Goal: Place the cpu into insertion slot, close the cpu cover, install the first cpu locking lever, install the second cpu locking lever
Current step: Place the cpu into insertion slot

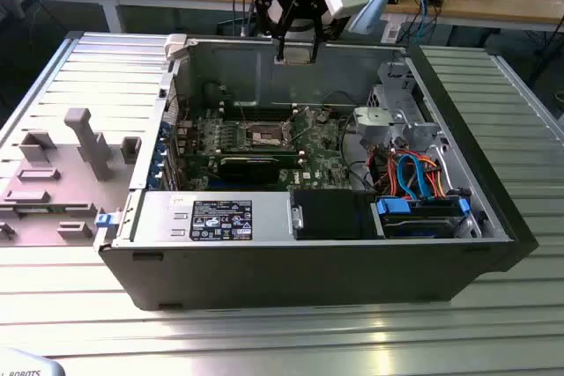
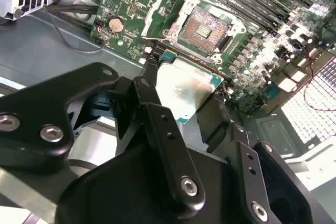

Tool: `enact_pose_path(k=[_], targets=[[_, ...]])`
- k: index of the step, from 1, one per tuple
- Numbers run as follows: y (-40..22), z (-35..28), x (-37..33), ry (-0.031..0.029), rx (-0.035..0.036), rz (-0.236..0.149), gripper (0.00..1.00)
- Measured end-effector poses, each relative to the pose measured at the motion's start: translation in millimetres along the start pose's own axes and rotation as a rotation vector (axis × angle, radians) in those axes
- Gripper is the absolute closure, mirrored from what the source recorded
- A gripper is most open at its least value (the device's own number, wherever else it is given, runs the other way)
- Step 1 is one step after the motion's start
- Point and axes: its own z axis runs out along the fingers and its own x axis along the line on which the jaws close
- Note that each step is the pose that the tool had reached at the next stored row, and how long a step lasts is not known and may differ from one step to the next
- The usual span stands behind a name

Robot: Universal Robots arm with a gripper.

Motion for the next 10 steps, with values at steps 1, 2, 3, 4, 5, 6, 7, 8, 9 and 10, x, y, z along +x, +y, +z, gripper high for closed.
enact_pose_path(k=[1, 2, 3, 4, 5, 6, 7, 8, 9, 10], targets=[[0.0, 0.0, 0.0, 0.0000, 0.0000, 0.000, 0.46], [-0.1, 1.3, 0.4, 0.0000, 0.0000, 0.000, 0.46], [-0.2, 2.1, 0.1, 0.0000, 0.0000, 0.000, 0.46], [-0.2, 2.1, 0.1, -0.0001, 0.0000, 0.000, 0.46], [-0.1, 2.2, 0.1, 0.0000, 0.0000, 0.000, 0.46], [0.0, 2.1, 0.0, 0.0000, 0.0001, 0.000, 0.46], [0.0, 2.1, -0.1, 0.0000, 0.0001, 0.000, 0.46], [0.0, 2.1, -0.1, 0.0000, 0.0001, 0.000, 0.46], [0.1, 2.1, -0.1, 0.0000, 0.0001, 0.000, 0.46], [0.1, 2.2, -0.1, -0.0001, 0.0001, 0.000, 0.46]])
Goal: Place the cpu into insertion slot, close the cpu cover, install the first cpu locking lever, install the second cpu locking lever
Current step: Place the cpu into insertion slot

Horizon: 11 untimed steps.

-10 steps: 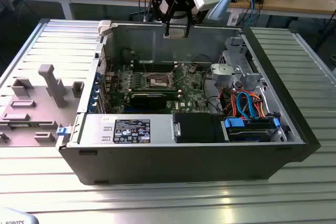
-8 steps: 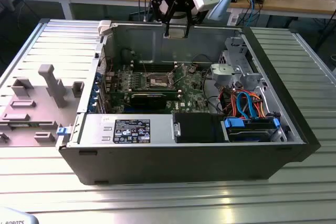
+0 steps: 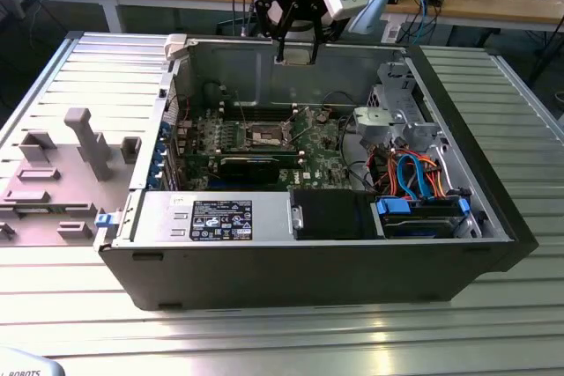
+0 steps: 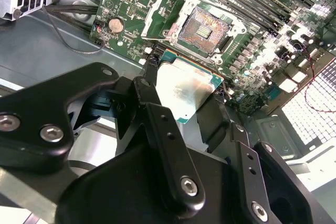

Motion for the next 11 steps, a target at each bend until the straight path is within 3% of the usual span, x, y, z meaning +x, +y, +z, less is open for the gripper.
enact_pose_path(k=[11], targets=[[-0.1, 1.7, -0.1, 0.0001, 0.0001, 0.000, 0.46]])
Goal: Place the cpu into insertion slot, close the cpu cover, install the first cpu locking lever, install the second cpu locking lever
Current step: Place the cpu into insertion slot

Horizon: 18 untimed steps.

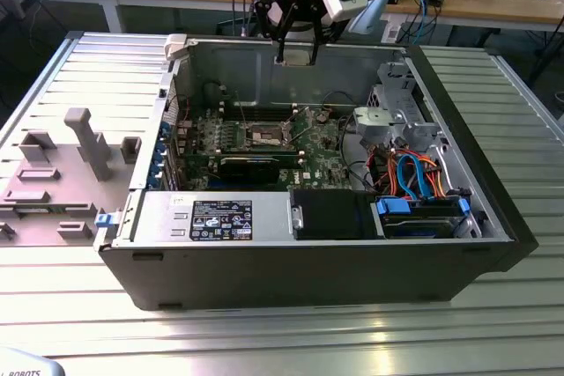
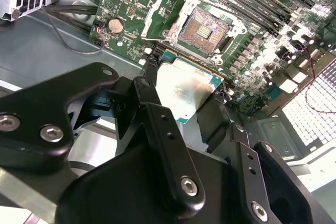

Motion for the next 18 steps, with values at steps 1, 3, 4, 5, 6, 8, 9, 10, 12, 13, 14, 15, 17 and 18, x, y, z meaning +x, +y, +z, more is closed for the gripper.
enact_pose_path(k=[1, 3, 4, 5, 6, 8, 9, 10, 12, 13, 14, 15, 17, 18], targets=[[0.0, 0.1, 0.0, 0.0000, -0.0001, 0.000, 0.46], [0.0, 0.4, 0.0, -0.0001, -0.0002, 0.001, 0.46], [0.0, 0.4, 0.0, -0.0001, 0.0000, 0.001, 0.46], [-0.1, 0.7, 0.0, -0.0002, -0.0001, 0.002, 0.46], [-0.1, 0.9, 0.0, -0.0003, 0.0000, 0.002, 0.46], [-0.1, 1.7, 0.0, -0.0003, -0.0001, 0.003, 0.46], [-0.2, 2.1, 0.0, -0.0003, 0.0000, 0.003, 0.46], [-0.2, 2.6, 0.0, -0.0003, -0.0001, 0.003, 0.46], [-0.3, 3.4, -0.1, -0.0002, 0.0000, 0.003, 0.46], [-0.4, 4.1, -0.1, -0.0003, -0.0001, 0.003, 0.46], [-0.4, 4.6, -0.1, -0.0003, 0.0000, 0.003, 0.46], [-0.5, 5.1, -0.1, -0.0002, 0.0001, 0.003, 0.46], [-0.5, 5.5, -0.1, -0.0003, 0.0001, 0.003, 0.46], [-0.5, 5.7, -0.1, -0.0003, 0.0000, 0.003, 0.46]])
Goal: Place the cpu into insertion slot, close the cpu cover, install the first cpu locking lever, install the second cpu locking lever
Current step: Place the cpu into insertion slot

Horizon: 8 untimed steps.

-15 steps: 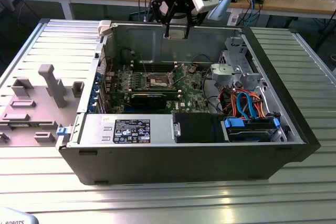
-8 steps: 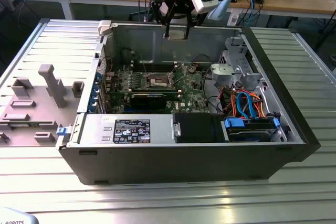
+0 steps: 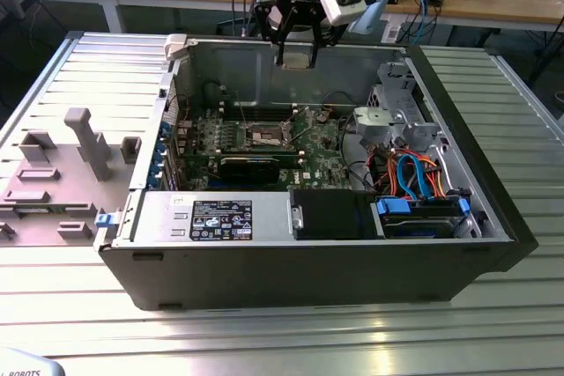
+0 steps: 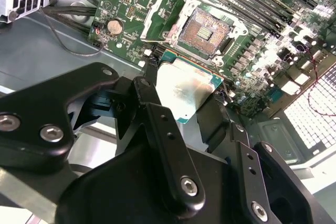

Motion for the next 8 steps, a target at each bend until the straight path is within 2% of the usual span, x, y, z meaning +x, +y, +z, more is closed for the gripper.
enact_pose_path(k=[5, 6, 8], targets=[[-0.1, 1.4, 0.0, -0.0001, 0.0014, 0.000, 0.46], [-0.2, 1.7, 0.1, -0.0003, 0.0085, 0.000, 0.46], [-0.1, 1.8, 0.0, -0.0012, 0.0385, 0.001, 0.46]])
